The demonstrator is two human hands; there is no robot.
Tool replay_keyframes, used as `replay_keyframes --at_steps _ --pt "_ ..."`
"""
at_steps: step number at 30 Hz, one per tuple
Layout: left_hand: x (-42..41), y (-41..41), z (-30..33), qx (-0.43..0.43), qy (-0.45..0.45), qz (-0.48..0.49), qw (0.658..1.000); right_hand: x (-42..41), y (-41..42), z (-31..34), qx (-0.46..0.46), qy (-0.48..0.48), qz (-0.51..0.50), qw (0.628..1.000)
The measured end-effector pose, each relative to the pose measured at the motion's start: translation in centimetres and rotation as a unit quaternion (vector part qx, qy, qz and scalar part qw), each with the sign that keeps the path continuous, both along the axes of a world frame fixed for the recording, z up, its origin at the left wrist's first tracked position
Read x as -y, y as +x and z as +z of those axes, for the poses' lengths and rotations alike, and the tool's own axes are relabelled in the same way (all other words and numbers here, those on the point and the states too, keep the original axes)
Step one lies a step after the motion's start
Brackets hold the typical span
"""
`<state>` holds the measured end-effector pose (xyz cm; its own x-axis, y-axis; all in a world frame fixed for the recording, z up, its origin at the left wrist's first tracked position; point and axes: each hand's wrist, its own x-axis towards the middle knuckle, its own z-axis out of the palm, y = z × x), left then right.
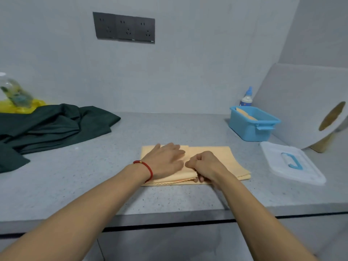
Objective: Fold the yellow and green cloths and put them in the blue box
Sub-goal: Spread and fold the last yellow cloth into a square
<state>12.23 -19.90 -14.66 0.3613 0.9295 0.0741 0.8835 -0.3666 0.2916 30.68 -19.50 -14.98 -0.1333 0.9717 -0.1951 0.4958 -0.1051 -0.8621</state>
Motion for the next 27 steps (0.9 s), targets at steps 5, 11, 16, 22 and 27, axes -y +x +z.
replay_keyframes --at_steps 5,11,16,22,27 --pt "-0.7 0.0 -2.2 -0.089 -0.024 0.008 0.996 -0.4 0.1 -0.7 -0.024 0.012 -0.022 0.999" --pt "-1.0 0.1 -3.7 -0.092 -0.021 0.027 0.995 -0.4 0.1 -0.6 -0.007 0.010 -0.020 1.000" --pt "-1.2 0.4 -4.0 -0.112 -0.026 0.022 0.993 -3.9 4.5 0.7 0.371 0.239 -0.089 0.893" --pt "-1.7 0.7 -1.8 -0.166 -0.082 -0.003 0.983 -9.1 7.8 1.2 0.420 0.106 0.038 0.900" --pt "-2.3 1.2 -0.3 -0.214 -0.104 -0.007 0.971 -10.0 8.9 1.9 0.272 0.163 -0.020 0.948"
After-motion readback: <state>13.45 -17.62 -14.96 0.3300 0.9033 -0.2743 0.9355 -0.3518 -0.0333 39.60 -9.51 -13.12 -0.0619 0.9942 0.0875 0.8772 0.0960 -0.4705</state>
